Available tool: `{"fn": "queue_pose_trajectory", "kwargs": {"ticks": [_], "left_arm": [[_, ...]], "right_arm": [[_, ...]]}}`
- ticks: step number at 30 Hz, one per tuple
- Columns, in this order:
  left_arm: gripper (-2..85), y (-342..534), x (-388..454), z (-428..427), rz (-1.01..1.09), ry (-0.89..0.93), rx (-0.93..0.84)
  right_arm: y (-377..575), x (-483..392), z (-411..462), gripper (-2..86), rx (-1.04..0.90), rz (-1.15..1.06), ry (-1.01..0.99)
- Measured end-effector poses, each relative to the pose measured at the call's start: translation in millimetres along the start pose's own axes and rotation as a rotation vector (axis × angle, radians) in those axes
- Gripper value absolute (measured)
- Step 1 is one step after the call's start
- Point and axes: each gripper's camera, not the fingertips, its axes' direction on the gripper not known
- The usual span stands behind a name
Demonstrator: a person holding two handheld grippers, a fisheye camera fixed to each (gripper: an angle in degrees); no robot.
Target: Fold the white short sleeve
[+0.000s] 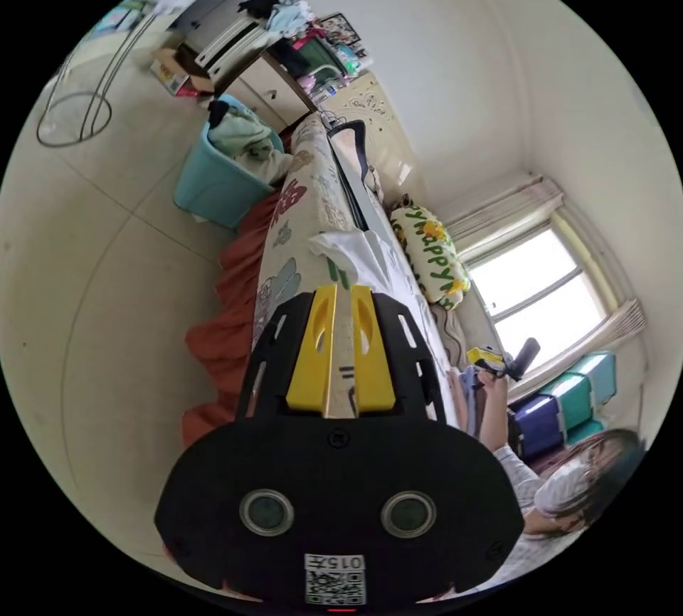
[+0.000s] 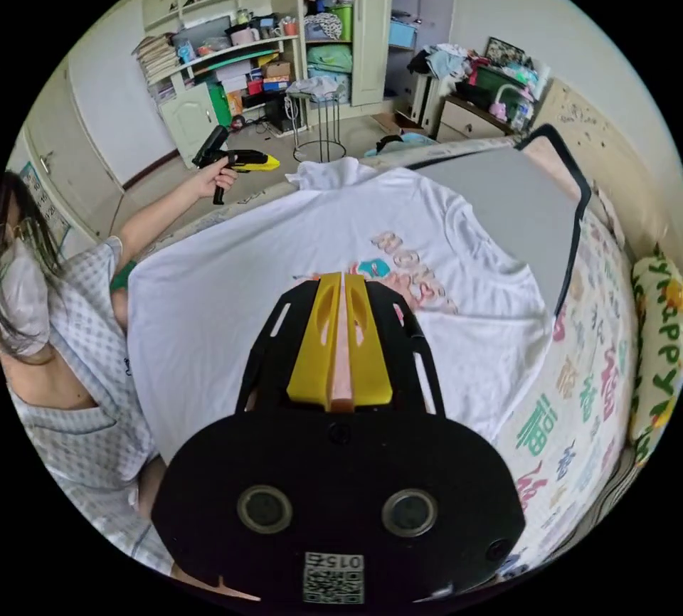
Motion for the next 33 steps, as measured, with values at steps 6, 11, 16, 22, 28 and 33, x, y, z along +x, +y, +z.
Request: {"fn": "queue_pose_trajectory", "kwargs": {"ticks": [6,11,16,22,28,33], "left_arm": [[8.4,-31,-61,24,-0.105,0.134,0.104],[9.2,-55,-87,56,-0.172,0.189,0.049],[8.6,-62,-98,63,-0.183,0.162,-0.013],[8.5,-53,-128,50,-0.286,0.154,0.03],[14.9,-56,-156,84,-0.377,0.305,-0.106],[9.1,-56,-167,81,-0.443,0.244,-0.098]], "right_arm": [[-122,-103,151,12.7,-0.067,-0.176,0.034],[-149,-144,265,11.4,-0.139,-0.179,0.236],[-134,-159,308,8.4,-0.122,-0.168,0.309],[-119,-185,345,8.1,-0.118,-0.22,0.328],[-94,-200,377,0.0,-0.139,-0.293,0.352],[-78,-199,389,-0.9,-0.125,-0.259,0.33]]}}
